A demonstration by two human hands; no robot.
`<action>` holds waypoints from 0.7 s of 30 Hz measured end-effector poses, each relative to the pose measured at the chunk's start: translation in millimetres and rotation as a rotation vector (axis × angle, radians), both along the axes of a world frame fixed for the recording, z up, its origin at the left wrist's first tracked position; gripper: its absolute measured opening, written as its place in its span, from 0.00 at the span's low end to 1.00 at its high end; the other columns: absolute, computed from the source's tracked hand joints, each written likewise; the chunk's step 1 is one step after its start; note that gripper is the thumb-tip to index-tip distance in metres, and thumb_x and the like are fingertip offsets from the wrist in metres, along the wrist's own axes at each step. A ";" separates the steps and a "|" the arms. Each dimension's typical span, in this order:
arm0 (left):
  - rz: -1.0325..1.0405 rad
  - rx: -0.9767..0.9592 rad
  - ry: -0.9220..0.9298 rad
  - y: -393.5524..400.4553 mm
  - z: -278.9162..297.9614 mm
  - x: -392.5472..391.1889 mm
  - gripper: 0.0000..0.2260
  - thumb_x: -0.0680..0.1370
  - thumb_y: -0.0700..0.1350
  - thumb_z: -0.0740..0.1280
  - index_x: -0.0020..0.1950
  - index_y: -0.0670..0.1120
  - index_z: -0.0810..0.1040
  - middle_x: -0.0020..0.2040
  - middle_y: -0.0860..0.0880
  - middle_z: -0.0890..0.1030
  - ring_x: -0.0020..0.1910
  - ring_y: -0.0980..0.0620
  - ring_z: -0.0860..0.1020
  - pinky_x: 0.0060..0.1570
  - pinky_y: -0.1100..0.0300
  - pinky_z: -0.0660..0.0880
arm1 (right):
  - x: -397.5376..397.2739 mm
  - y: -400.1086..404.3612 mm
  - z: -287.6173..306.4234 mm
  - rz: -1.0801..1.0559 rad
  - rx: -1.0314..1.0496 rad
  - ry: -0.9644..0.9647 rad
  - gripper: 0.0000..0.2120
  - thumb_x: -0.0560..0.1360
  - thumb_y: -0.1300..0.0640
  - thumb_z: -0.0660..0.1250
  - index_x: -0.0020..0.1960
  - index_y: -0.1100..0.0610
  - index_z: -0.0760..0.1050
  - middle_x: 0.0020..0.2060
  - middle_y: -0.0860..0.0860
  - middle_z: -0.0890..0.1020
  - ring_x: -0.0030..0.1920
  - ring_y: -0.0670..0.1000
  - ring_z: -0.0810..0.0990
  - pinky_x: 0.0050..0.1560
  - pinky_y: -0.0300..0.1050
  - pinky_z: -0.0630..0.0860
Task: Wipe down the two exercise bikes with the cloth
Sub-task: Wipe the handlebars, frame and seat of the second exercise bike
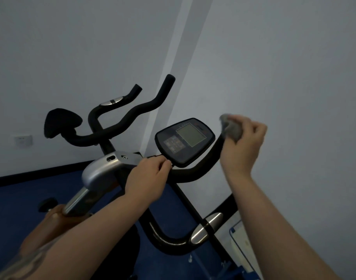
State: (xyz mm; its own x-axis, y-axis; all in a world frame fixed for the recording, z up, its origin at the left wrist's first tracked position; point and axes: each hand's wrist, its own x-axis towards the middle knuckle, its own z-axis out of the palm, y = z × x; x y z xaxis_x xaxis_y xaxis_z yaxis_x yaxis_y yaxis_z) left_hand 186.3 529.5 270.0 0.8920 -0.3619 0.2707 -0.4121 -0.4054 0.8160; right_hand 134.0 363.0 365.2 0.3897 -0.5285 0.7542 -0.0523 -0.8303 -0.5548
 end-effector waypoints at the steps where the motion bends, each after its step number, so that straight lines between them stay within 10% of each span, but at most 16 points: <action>1: 0.000 0.004 0.001 -0.2 0.0 0.1 0.15 0.80 0.53 0.55 0.41 0.49 0.78 0.38 0.53 0.78 0.40 0.57 0.75 0.41 0.53 0.73 | 1.6 -2.8 9.2 -0.013 0.017 -0.034 0.12 0.75 0.64 0.66 0.55 0.51 0.78 0.52 0.48 0.66 0.51 0.50 0.74 0.48 0.25 0.69; 8: -0.002 0.014 -0.015 -1.2 -1.9 0.8 0.15 0.80 0.52 0.55 0.41 0.49 0.77 0.38 0.54 0.78 0.41 0.58 0.73 0.40 0.55 0.73 | 7.0 -8.4 18.5 -0.067 0.378 -0.254 0.09 0.77 0.54 0.67 0.56 0.56 0.76 0.53 0.53 0.71 0.46 0.45 0.74 0.45 0.19 0.66; 12: 0.014 0.048 -0.027 -3.0 -2.5 1.8 0.15 0.80 0.52 0.54 0.41 0.50 0.76 0.38 0.54 0.77 0.41 0.57 0.73 0.39 0.54 0.73 | 28.7 -4.2 28.2 0.136 0.885 -0.342 0.11 0.79 0.48 0.62 0.47 0.52 0.79 0.45 0.50 0.83 0.47 0.50 0.81 0.56 0.50 0.78; 19: 0.005 0.092 -0.107 -3.1 -4.1 1.3 0.12 0.82 0.47 0.56 0.41 0.50 0.75 0.39 0.55 0.76 0.42 0.52 0.74 0.41 0.45 0.76 | 27.0 -2.7 8.8 0.054 1.273 -0.370 0.17 0.76 0.40 0.61 0.39 0.51 0.75 0.21 0.46 0.74 0.18 0.48 0.67 0.21 0.33 0.62; 21: 0.007 0.081 -0.076 -2.8 -4.4 2.8 0.13 0.81 0.48 0.55 0.41 0.50 0.75 0.38 0.55 0.76 0.42 0.53 0.74 0.41 0.46 0.76 | 31.7 -8.5 19.4 0.145 1.193 -0.389 0.17 0.76 0.40 0.61 0.48 0.52 0.80 0.29 0.45 0.80 0.22 0.47 0.70 0.23 0.35 0.65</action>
State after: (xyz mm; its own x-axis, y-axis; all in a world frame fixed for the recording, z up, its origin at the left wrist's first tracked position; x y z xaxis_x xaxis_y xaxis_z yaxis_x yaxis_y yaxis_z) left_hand 189.0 526.8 265.6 0.8725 -0.3794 0.3080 -0.4688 -0.4719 0.7467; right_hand 165.7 354.5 384.7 0.3612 -0.9287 -0.0834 0.3318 0.2116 -0.9193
